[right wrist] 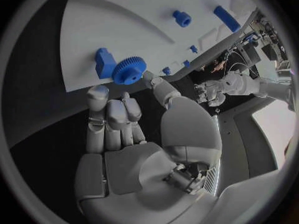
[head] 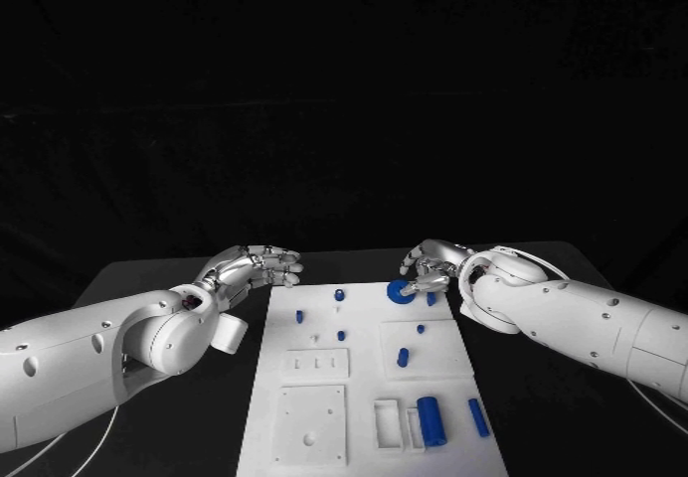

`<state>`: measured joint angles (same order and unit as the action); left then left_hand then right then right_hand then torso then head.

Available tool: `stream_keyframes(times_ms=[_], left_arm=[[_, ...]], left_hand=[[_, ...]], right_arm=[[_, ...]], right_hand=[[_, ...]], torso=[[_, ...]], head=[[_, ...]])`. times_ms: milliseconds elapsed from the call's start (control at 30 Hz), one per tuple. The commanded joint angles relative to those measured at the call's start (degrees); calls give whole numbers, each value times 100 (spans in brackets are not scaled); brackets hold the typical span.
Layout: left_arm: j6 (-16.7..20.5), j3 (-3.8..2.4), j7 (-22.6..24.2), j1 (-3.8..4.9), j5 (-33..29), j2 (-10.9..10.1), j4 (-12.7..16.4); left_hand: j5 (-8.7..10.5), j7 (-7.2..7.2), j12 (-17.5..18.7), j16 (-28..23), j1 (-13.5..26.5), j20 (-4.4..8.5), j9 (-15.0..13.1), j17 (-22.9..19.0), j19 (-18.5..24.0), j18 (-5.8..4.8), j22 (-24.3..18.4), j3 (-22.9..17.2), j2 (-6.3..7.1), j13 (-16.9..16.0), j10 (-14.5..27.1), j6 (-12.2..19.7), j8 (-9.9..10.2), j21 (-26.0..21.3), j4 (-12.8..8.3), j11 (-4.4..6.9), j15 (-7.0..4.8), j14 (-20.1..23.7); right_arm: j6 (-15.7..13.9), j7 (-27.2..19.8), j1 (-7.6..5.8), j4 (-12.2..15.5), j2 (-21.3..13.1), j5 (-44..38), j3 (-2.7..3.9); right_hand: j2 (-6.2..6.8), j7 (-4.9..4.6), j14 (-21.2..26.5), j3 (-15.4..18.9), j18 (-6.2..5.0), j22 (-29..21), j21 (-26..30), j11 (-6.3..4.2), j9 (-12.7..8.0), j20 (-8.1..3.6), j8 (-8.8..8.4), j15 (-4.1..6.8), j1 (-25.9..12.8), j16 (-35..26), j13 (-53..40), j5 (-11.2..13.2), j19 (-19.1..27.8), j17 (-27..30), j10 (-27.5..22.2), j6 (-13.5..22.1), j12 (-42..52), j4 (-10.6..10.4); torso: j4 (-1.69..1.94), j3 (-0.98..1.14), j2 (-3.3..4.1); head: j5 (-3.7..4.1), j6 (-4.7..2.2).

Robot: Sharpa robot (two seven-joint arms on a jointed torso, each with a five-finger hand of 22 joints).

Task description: Assemble the parts on the task board

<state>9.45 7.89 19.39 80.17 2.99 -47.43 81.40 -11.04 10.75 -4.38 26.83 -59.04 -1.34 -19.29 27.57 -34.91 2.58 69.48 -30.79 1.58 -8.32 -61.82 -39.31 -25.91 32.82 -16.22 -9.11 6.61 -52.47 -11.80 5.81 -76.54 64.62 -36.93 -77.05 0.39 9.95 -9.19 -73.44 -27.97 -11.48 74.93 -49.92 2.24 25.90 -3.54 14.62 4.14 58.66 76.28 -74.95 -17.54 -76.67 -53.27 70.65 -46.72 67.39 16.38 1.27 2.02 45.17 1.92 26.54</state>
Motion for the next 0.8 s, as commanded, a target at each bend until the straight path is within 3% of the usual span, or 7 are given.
stream_keyframes(times_ms=[33, 233, 433, 600, 800], left_arm=[[-79, -4, 68, 11, -30, 12, 11], [-85, -4, 65, 11, -30, 22, 15], [-69, -4, 64, 11, -30, 18, 19], [-76, -4, 59, 11, -30, 19, 15], [-72, -4, 58, 11, -30, 15, 20]], left_hand=[[-13, 110, 6, -34, -32, -3, -6, 8, 32, -24, -8, 11, -4, -8, -38, -37, 30, 16, -12, -9, 45, -12], [-13, 111, 10, -36, -30, -4, -7, 10, 33, -25, -8, 13, -2, -7, -35, -34, 35, 17, -12, -10, 45, -11], [-13, 112, 13, -37, -29, -4, -8, 11, 33, -25, -9, 14, -1, -7, -33, -32, 38, 17, -11, -11, 45, -11], [-14, 114, 18, -40, -25, -4, -8, 13, 33, -26, -9, 17, 1, -6, -28, -25, 45, 18, -9, -14, 45, -12], [-14, 116, 21, -41, -24, -4, -9, 14, 34, -26, -10, 19, 3, -6, -25, -22, 49, 19, -9, -15, 46, -12]], right_arm=[[-54, 11, 2, -11, 25, -102, 2], [23, 46, 5, -75, 52, -100, 2], [85, 93, 53, -107, 102, -146, -7], [106, 107, 57, -127, 99, -156, -9], [156, 111, 61, -173, 130, -164, -10]], right_hand=[[-36, 7, -3, 26, -352, 138, -44, 29, -8, -86, -21, -32, -3, 27, 9, 45, -33, -10, -21, -1, 38, 14], [-101, 12, -4, 19, -352, 132, -85, 24, -15, -86, -13, -26, -6, 16, 23, 182, -4, -34, -26, -35, 58, 5], [-139, 25, -7, -12, -352, 131, -112, 12, -11, -89, 14, -16, 23, 10, 24, 193, 7, -50, -14, -99, 82, 13], [-157, 35, -8, -48, -352, 129, -130, 2, -12, -89, 27, -7, 41, 2, 45, 203, 17, -59, -33, -136, 70, 8], [-155, 39, -9, -64, -352, 129, -139, -1, -14, -88, 30, -3, 44, -2, 52, 193, 22, -64, -39, -150, 69, 7]], torso=[[-3, 13, 3], [9, 5, -1], [-2, 12, -1], [13, 20, 4], [8, 17, 4]], head=[[-20, 1], [-18, 21], [-31, 32], [-30, 46], [-48, 62]])
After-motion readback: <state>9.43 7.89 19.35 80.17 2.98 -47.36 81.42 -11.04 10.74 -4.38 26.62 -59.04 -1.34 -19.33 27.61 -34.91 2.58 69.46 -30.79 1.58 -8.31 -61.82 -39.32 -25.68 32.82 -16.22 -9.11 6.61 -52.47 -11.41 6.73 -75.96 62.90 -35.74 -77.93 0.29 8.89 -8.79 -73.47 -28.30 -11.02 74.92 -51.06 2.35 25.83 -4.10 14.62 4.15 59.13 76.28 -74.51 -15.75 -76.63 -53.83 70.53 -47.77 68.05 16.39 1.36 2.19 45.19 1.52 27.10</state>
